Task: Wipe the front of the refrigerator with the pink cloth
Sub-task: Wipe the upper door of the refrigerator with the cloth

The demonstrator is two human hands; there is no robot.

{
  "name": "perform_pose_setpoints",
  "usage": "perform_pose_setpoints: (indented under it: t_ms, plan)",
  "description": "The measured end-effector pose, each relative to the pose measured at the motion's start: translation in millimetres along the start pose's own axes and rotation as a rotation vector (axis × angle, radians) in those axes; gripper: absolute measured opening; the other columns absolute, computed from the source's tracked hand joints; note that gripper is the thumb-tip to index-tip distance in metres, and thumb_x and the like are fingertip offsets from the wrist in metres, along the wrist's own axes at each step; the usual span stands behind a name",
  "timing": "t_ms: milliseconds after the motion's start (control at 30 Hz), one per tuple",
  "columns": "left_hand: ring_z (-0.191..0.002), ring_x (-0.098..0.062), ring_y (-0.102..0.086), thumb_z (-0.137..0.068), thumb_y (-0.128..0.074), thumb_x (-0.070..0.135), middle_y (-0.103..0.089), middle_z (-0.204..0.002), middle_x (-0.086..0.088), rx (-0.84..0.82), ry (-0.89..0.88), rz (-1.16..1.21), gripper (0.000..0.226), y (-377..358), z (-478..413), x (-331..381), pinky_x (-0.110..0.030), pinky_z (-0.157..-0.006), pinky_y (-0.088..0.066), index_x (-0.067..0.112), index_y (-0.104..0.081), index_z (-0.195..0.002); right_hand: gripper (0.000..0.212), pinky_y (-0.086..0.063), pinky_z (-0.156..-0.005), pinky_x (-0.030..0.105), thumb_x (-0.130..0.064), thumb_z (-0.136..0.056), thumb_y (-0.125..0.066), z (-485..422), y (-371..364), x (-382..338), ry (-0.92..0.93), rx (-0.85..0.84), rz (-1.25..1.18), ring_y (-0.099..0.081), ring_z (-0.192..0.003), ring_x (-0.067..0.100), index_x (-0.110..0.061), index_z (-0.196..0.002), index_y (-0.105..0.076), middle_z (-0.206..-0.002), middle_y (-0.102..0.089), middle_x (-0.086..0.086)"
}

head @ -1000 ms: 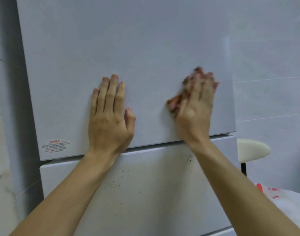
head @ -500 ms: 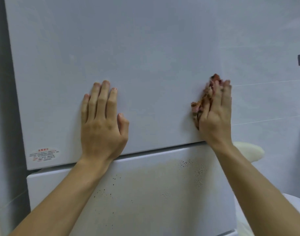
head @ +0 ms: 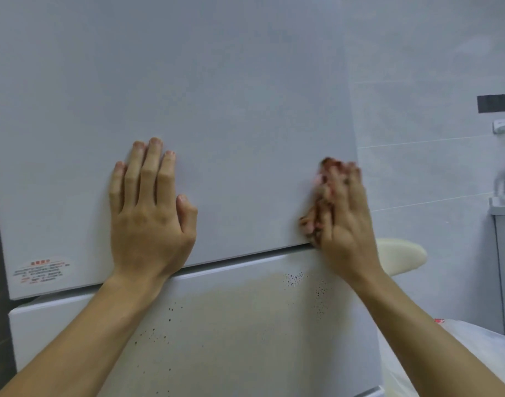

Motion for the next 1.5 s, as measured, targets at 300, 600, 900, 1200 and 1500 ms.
perform_pose_setpoints:
  t_ms: [300, 600, 900, 1200, 1500]
  plan:
    - [-0.156, -0.036, -0.029, -0.098, -0.044, 0.020, -0.037, -0.165, -0.019, 0.012, -0.008, 0.002, 0.059, 1, 2, -3, -0.053, -0.129, -0.018, 0.000, -0.043, -0.154, 0.058, -0.035, -0.117, 0.048, -0.039, -0.110, -0.033, 3, -3, -13, -0.555, 0.168, -0.068, -0.042, -0.143, 0.038, -0.010, -0.160, -0.031, -0.154, -0.041, 0.018]
    - [-0.156, -0.035, -0.029, -0.097, -0.045, 0.021, -0.037, -0.165, -0.018, -0.001, -0.011, -0.011, 0.061, 0, 0, -2, -0.053, -0.129, -0.019, 0.001, -0.043, -0.154, 0.066, -0.019, -0.129, 0.043, -0.047, -0.109, -0.031, -110, -9, -22, -0.365, 0.173, -0.053, -0.020, -0.159, 0.028, -0.020, -0.167, -0.017, -0.172, -0.019, 0.012]
    - [-0.157, -0.035, -0.028, -0.097, -0.044, 0.021, -0.037, -0.165, -0.018, -0.012, -0.007, 0.007, 0.060, 1, 0, -3, -0.053, -0.129, -0.018, 0.001, -0.043, -0.154, 0.083, 0.000, -0.132, 0.047, -0.058, -0.104, -0.033, 18, -20, -31, -0.235, 0.049, 0.041, 0.008, -0.163, 0.029, -0.008, -0.167, -0.015, -0.175, 0.001, 0.016]
    - [-0.158, -0.030, -0.026, -0.099, -0.038, 0.025, -0.034, -0.167, -0.014, -0.137, -0.027, 0.073, 0.061, 19, -5, -17, -0.045, -0.131, -0.015, 0.005, -0.040, -0.157, 0.079, 0.001, -0.132, 0.047, -0.059, -0.104, -0.039, -110, -38, -74, -0.153, 0.131, 0.053, 0.002, -0.162, 0.036, -0.015, -0.167, -0.020, -0.175, -0.006, 0.019]
    - [-0.159, -0.030, -0.022, -0.100, -0.036, 0.026, -0.029, -0.170, -0.013, -0.146, 0.005, 0.030, 0.061, 28, -11, -46, -0.045, -0.132, -0.009, 0.010, -0.039, -0.159, 0.065, -0.020, -0.131, 0.053, -0.049, -0.108, -0.050, 29, -59, -135, 0.324, -0.034, 0.038, -0.013, -0.162, 0.035, -0.013, -0.161, -0.039, -0.171, -0.023, 0.019]
Point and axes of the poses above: each hand's wrist, its own z-axis away from the middle knuckle, its own y-axis out of the back of the hand, x = y × z, the point moved 1 cm from there along -z, towards the middle knuckle
